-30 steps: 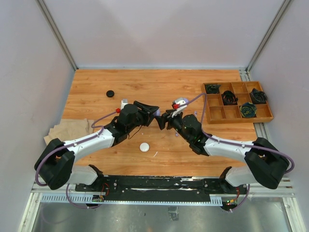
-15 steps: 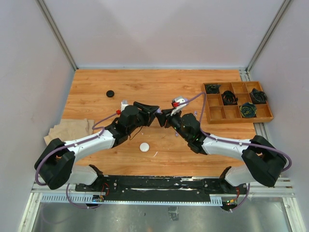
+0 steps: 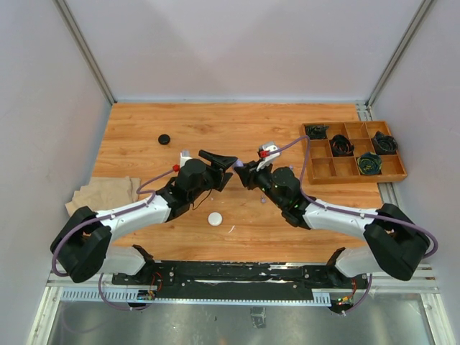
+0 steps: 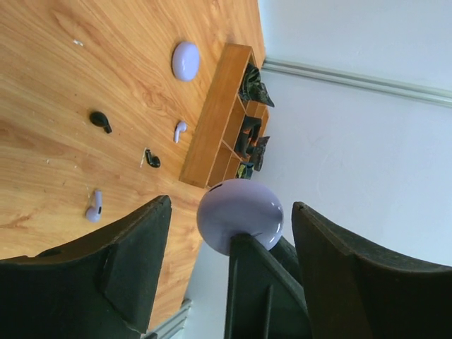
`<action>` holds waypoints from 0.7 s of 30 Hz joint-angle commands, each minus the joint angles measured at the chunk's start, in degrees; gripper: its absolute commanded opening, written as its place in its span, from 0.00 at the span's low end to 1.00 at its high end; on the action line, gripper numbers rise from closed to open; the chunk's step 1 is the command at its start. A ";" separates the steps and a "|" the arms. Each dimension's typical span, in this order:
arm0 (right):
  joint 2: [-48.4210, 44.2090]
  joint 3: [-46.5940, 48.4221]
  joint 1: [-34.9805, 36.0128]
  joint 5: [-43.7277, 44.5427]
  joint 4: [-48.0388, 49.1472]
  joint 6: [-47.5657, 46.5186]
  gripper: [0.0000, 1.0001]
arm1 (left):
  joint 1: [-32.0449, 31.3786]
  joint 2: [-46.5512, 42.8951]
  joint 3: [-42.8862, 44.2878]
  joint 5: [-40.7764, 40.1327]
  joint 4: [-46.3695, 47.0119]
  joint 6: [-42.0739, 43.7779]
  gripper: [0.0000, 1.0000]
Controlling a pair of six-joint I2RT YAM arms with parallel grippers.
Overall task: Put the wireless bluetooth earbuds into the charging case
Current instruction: Pick up the charging case at the center of the board.
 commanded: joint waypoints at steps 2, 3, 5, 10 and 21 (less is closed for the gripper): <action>-4.24 1.93 -2.48 -3.53 -4.38 -1.71 0.16 | -0.54 -3.13 -0.86 -1.96 2.96 7.14 0.77; -5.03 2.08 -2.97 -4.62 -5.60 -2.25 0.16 | -0.54 -3.70 -0.90 -2.22 3.13 9.25 0.78; -7.03 2.59 -4.15 -7.66 -9.35 -3.14 0.16 | -0.54 -4.77 -1.25 -2.53 4.33 13.61 0.79; -11.70 5.45 -7.39 -14.17 -21.34 -7.37 0.15 | -0.45 -8.03 -3.69 -0.47 8.63 26.40 0.82; -18.45 15.90 -13.23 -26.92 -48.90 -15.71 0.15 | -0.45 -15.48 -8.44 10.34 14.13 54.75 0.83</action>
